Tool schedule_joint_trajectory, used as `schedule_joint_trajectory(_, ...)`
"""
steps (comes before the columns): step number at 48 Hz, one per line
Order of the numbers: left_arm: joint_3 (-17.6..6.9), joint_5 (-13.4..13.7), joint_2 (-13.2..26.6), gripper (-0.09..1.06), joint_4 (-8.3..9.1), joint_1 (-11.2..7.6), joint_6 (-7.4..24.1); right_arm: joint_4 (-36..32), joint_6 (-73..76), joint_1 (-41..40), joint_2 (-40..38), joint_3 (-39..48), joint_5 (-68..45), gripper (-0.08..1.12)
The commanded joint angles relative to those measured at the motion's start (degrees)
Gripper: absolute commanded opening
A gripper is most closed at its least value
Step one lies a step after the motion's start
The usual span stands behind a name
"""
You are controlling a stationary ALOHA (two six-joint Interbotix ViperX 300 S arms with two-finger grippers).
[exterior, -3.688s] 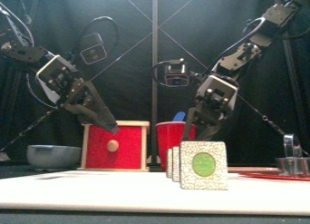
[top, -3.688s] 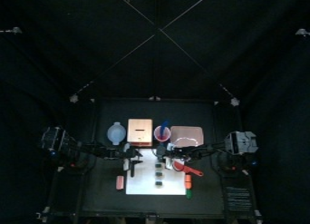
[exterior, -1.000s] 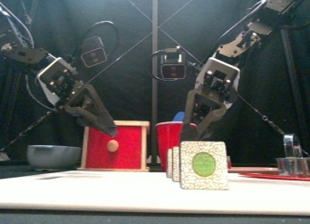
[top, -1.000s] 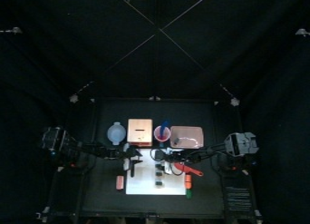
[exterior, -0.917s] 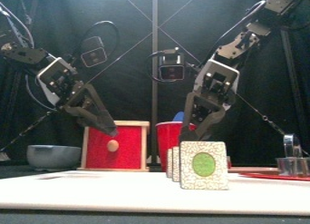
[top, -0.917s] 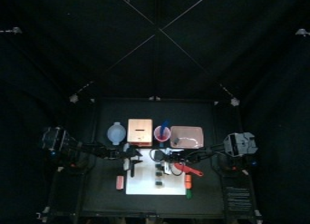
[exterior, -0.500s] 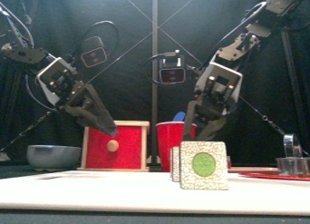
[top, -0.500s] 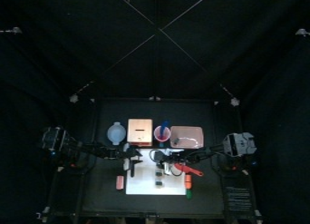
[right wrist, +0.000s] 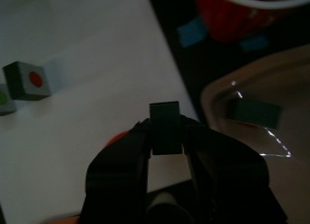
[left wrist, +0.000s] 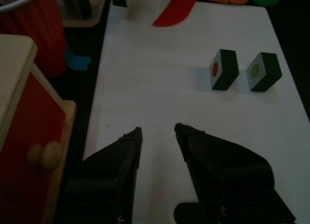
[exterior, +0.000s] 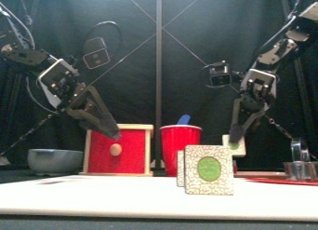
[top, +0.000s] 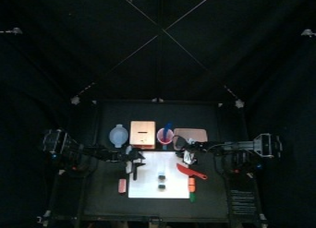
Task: Place sushi on board then cut the sushi with the knife then place the pieces on the plate
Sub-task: Place the 4 sushi pieces on the plate
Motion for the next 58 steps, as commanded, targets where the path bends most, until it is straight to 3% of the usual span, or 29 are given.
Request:
schedule_joint_trajectory(1, -0.97, -0.26, -0.26, 0.76, -0.09, 0.18, 0.09, -1.41, -0.09, -5.45, -5.54, 2.55, 0.18, 0.56)
schedule_joint_trajectory(15, -1.05, -0.26, -0.18, 0.76, -0.09, 0.18, 0.09, -6.68, -0.18, -15.21, -7.82, 7.38, 0.97, 0.62)
schedule_joint_trajectory(26, -1.14, -0.26, -0.18, 0.76, -0.18, 0.35, 0.00, -7.38, -0.09, -15.56, -7.12, 7.56, 0.35, 0.82)
schedule_joint_trajectory(34, -1.14, -0.26, -0.26, 0.76, -0.70, 0.35, 0.09, -6.06, -0.09, -14.59, -8.53, 6.86, 0.35, 0.87)
schedule_joint_trajectory(45, -1.23, -0.26, -0.26, 0.76, -1.23, 0.35, 0.09, -1.32, -0.09, -2.11, -9.40, 2.81, -0.88, 0.87)
schedule_joint_trajectory(58, -1.32, -0.26, -0.26, 0.76, -1.49, 0.35, 0.00, 0.26, -0.09, 12.13, -2.90, -2.72, -6.68, 0.87)
